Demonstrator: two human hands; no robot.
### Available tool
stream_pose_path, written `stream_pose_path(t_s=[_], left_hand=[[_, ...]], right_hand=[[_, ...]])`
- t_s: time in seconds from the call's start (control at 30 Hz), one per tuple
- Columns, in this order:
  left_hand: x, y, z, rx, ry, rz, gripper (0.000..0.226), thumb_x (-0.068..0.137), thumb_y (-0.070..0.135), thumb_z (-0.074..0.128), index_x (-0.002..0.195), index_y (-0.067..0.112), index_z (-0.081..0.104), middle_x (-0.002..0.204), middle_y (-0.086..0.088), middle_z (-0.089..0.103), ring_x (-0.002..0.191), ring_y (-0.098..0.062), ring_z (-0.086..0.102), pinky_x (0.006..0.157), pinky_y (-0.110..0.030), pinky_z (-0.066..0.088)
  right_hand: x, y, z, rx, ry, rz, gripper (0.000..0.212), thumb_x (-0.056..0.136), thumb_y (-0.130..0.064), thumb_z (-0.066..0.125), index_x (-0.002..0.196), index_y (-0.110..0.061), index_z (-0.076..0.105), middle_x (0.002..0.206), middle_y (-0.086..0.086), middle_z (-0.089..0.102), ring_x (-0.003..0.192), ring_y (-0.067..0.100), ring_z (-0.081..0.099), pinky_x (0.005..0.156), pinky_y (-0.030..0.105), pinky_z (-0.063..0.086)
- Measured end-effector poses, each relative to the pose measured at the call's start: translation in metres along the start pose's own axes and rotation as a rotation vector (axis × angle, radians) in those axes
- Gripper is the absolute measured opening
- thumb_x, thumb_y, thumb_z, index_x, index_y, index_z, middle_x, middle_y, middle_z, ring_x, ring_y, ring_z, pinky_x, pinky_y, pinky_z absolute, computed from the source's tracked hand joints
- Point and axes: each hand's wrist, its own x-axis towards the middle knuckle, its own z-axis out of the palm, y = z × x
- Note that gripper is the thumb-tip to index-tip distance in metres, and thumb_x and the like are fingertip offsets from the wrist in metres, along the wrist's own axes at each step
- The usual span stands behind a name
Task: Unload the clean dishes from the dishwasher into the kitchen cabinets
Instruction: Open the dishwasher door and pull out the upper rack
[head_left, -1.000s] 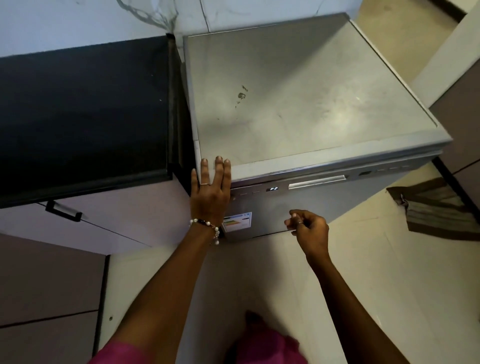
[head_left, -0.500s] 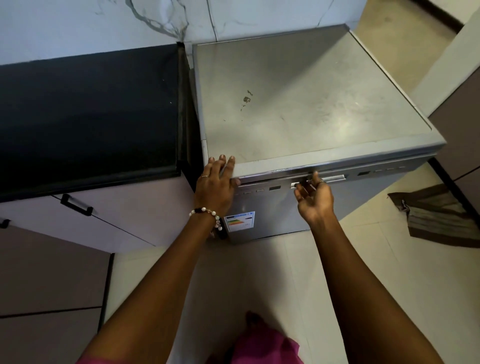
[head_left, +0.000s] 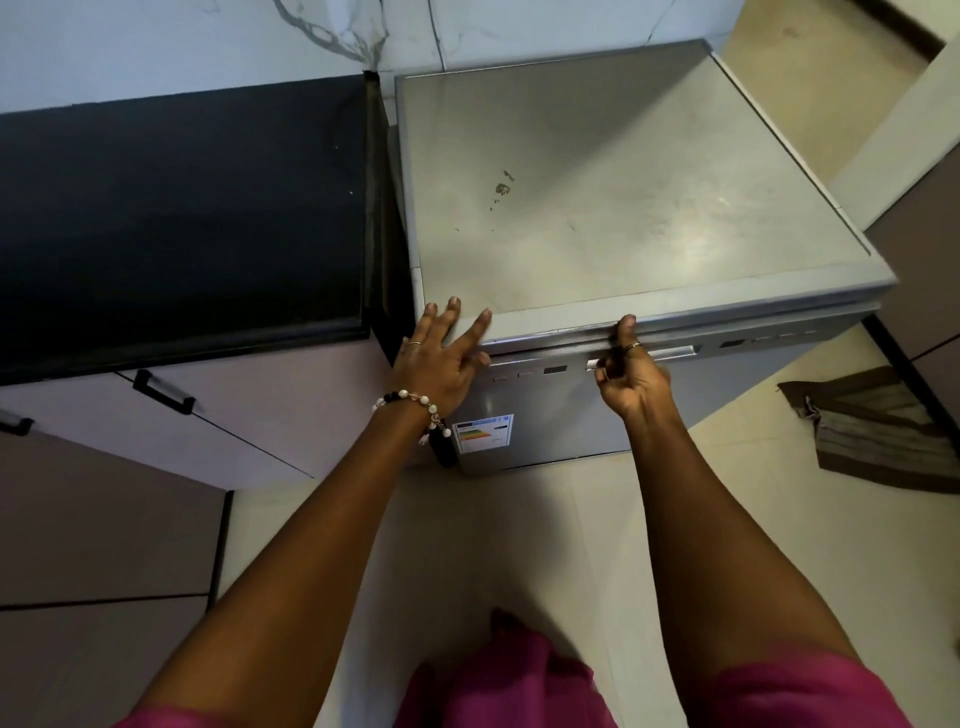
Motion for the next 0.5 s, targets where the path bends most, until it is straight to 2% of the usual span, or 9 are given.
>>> stream_pose_path(t_s=[0.13, 0.2, 0.23, 0.27, 0.33, 0.4, 0.5], left_hand=[[-0.002, 0.002, -0.006, -0.034, -0.041, -0.021, 0.054, 0.095, 0.056, 0.025, 0.146, 0.047, 0.010, 0.161, 0.006, -0.003, 0.148, -0.020, -0.009, 0.117, -0.056, 0.007], [-0.003, 0.004, -0.006, -0.047, -0.049, -0.031, 0.055, 0.095, 0.058, 0.027, 0.146, 0.047, 0.010, 0.161, 0.006, -0.005, 0.148, -0.021, -0.010, 0.117, -0.057, 0.004], [-0.004, 0.007, -0.007, -0.044, -0.056, -0.037, 0.057, 0.094, 0.058, 0.030, 0.147, 0.046, 0.009, 0.160, 0.006, -0.005, 0.148, -0.022, -0.011, 0.116, -0.058, 0.003], [-0.006, 0.009, -0.007, -0.039, -0.062, -0.048, 0.060, 0.094, 0.057, 0.033, 0.147, 0.045, 0.009, 0.160, 0.006, -0.006, 0.147, -0.023, -0.012, 0.116, -0.058, 0.003], [-0.014, 0.017, -0.004, -0.023, -0.042, -0.071, 0.066, 0.093, 0.055, 0.041, 0.148, 0.042, 0.008, 0.161, 0.005, -0.006, 0.147, -0.025, -0.012, 0.115, -0.059, 0.004], [-0.030, 0.027, 0.007, 0.014, 0.037, -0.083, 0.072, 0.091, 0.047, 0.050, 0.150, 0.037, 0.010, 0.161, 0.001, -0.003, 0.148, -0.028, -0.008, 0.115, -0.059, 0.005], [-0.071, 0.044, 0.039, -0.003, 0.125, -0.078, 0.067, 0.088, 0.037, 0.058, 0.148, 0.025, 0.029, 0.160, -0.004, 0.010, 0.147, -0.029, 0.005, 0.116, -0.055, 0.008]], right_hand=[[-0.008, 0.011, -0.020, -0.037, 0.080, -0.026, 0.043, 0.071, -0.032, 0.081, 0.100, -0.012, 0.056, 0.087, 0.004, 0.068, 0.073, 0.017, 0.064, 0.076, 0.036, 0.056], [-0.020, 0.020, -0.042, -0.102, 0.142, -0.031, 0.050, 0.069, -0.046, 0.079, 0.097, -0.014, 0.052, 0.075, 0.000, 0.062, 0.061, 0.013, 0.058, 0.066, 0.033, 0.055], [-0.027, 0.025, -0.056, -0.150, 0.179, -0.015, 0.054, 0.068, -0.052, 0.078, 0.097, -0.015, 0.050, 0.071, -0.002, 0.057, 0.059, 0.011, 0.054, 0.065, 0.033, 0.053], [-0.033, 0.030, -0.071, -0.204, 0.211, 0.008, 0.060, 0.068, -0.056, 0.076, 0.103, -0.015, 0.049, 0.075, -0.002, 0.056, 0.064, 0.012, 0.054, 0.072, 0.035, 0.053], [-0.047, 0.040, -0.102, -0.281, 0.267, 0.065, 0.075, 0.068, -0.059, 0.074, 0.120, -0.012, 0.047, 0.099, 0.003, 0.057, 0.091, 0.021, 0.057, 0.090, 0.045, 0.050], [-0.059, 0.051, -0.134, -0.354, 0.337, 0.121, 0.081, 0.067, -0.060, 0.074, 0.124, -0.010, 0.046, 0.114, 0.007, 0.055, 0.107, 0.028, 0.054, 0.095, 0.051, 0.047], [-0.078, 0.068, -0.179, -0.502, 0.492, 0.096, 0.072, 0.067, -0.056, 0.075, 0.111, -0.003, 0.054, 0.106, 0.011, 0.061, 0.101, 0.032, 0.057, 0.093, 0.051, 0.049]])
